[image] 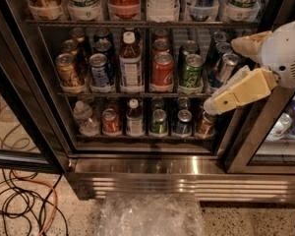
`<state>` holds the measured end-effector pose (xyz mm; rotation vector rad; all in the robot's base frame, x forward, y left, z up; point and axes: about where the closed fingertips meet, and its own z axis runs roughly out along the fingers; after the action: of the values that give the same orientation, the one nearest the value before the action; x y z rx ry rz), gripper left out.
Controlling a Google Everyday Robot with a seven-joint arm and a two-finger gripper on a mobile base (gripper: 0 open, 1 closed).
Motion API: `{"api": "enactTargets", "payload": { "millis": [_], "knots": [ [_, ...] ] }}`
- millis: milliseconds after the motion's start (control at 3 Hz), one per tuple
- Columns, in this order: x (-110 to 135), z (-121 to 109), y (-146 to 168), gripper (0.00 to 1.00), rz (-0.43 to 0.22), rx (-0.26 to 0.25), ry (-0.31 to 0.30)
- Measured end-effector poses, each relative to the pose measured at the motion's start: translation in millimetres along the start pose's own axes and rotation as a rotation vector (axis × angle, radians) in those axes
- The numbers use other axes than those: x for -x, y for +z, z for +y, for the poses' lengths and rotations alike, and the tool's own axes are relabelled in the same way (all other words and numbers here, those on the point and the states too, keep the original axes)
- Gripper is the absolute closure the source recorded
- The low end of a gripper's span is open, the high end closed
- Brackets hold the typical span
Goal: Pick 7up can from top shelf of fridge
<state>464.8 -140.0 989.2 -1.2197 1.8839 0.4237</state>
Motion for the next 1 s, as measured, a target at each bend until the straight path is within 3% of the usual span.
{"api": "enactTargets", "payload": {
  "millis": [333,667,1000],
  "knots": [
    [5.3,3.9,7.8,0.00,-0.056,-0.031,-0.001],
    [33.2,11.8,32.8,0.00,-0.149,-0.084,-0.026],
    [91.7,7.7,52.0,0.00,-0.284,-0.172,-0.097]
  ]
}}
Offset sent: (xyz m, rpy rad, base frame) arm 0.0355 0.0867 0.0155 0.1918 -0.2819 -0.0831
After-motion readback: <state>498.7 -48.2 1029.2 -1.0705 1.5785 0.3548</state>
